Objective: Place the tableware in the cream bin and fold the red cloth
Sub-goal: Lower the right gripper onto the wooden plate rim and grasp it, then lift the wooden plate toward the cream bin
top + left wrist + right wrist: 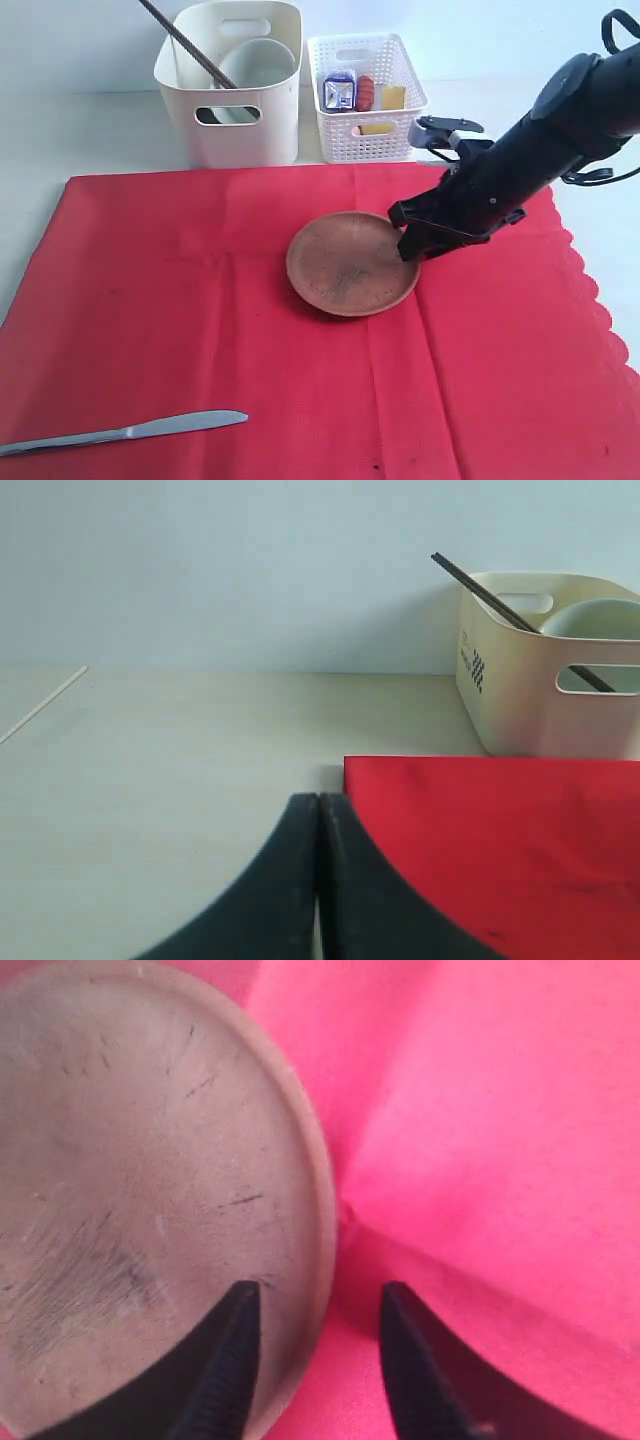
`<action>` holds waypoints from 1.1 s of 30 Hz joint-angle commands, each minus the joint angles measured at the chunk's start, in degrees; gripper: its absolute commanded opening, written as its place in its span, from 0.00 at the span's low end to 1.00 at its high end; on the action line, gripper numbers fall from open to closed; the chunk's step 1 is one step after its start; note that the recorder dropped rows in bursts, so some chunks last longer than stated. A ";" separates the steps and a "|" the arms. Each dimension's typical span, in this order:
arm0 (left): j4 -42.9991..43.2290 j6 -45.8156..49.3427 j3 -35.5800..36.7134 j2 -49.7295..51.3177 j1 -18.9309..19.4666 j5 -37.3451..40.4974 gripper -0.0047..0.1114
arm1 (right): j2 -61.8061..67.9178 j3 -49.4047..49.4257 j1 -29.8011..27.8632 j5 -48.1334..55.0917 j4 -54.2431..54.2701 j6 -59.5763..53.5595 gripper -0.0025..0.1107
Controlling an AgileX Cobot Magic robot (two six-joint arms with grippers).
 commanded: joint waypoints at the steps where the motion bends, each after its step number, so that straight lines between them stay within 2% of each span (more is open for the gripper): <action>1: -0.12 0.15 -0.03 -0.32 0.11 -0.13 0.04 | -0.13 -0.42 -0.36 -0.73 -0.46 0.23 0.54; 4: -0.12 0.15 -0.03 -0.32 0.11 -0.13 0.04 | -0.13 -1.09 -0.36 -0.35 -1.30 0.23 0.56; 9: -0.12 0.15 -0.03 -0.32 0.11 -0.13 0.04 | 0.01 -1.31 -0.36 -0.47 -0.89 -0.91 0.53; 13: -0.12 0.15 -0.03 -0.32 0.11 -0.13 0.04 | 0.92 -1.31 1.09 0.50 3.86 -5.91 0.48; 18: -0.12 0.15 -0.03 -0.32 0.11 -0.13 0.04 | 2.50 -1.44 2.15 -0.30 4.10 -7.16 0.48; 20: -0.12 0.15 -0.03 -0.32 0.11 -0.13 0.04 | 2.60 -1.44 2.15 -0.30 3.99 -7.16 0.43; 27: -0.12 0.15 -0.03 -0.32 0.11 -0.13 0.04 | 2.60 -1.44 2.15 -0.54 3.99 -7.16 0.04; 33: -0.12 0.15 -0.03 -0.32 0.11 -0.13 0.04 | -0.85 -1.44 2.15 0.20 3.99 -7.16 0.02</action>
